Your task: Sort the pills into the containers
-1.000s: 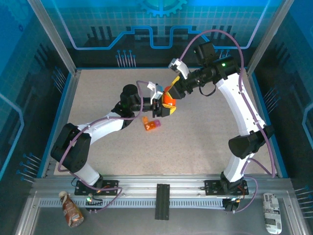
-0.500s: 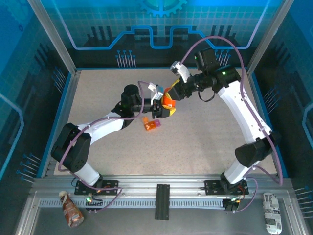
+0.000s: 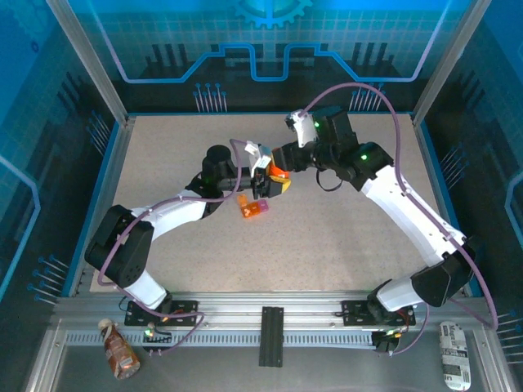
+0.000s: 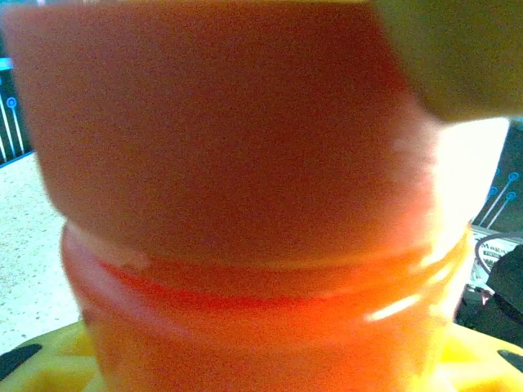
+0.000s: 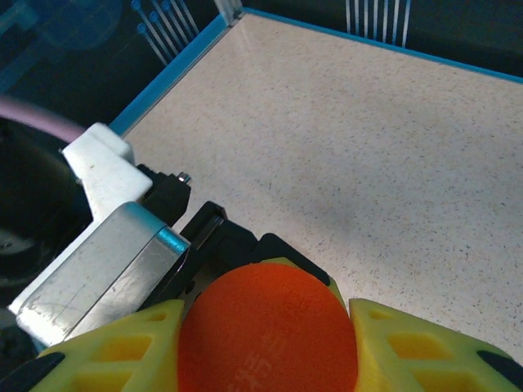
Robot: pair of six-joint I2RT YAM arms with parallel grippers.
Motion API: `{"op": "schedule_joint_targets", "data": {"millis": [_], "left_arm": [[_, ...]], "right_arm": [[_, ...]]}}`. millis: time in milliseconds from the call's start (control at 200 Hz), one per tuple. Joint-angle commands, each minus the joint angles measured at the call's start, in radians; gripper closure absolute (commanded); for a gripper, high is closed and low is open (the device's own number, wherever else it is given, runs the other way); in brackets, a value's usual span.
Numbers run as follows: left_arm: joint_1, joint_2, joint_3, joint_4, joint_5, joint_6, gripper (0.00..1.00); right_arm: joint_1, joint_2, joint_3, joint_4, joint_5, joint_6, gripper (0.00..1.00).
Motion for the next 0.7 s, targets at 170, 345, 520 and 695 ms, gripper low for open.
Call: {"op": "schedule_joint_targets", "data": {"millis": [170,345,520,695], "left_arm": [[-0.012,-0.045,0.036,0.15,-0.039,0.0,1.0],[-0.011,-0.039,0.044,0.128,0.002,-0.006,1.0],[-0.01,-0.035,0.049,0.12,0.052,-0.014,1.0],[-0.01,-0.027,0.078,0.072,0.116,-0.02,1.0]], "right_arm": [[0.023,0.009,-0.005,-0.027,-0.041,0.074,0.57],[-0.092,-0.051,0.066,-0.02,-0.27,-0.051,0.23],[-0.208,0.002,0.262,-0.246,-0.49,-0.263,0.17],[-0.214,0.097,0.436,-0.477,-0.495,-0.483,0.18]]}}
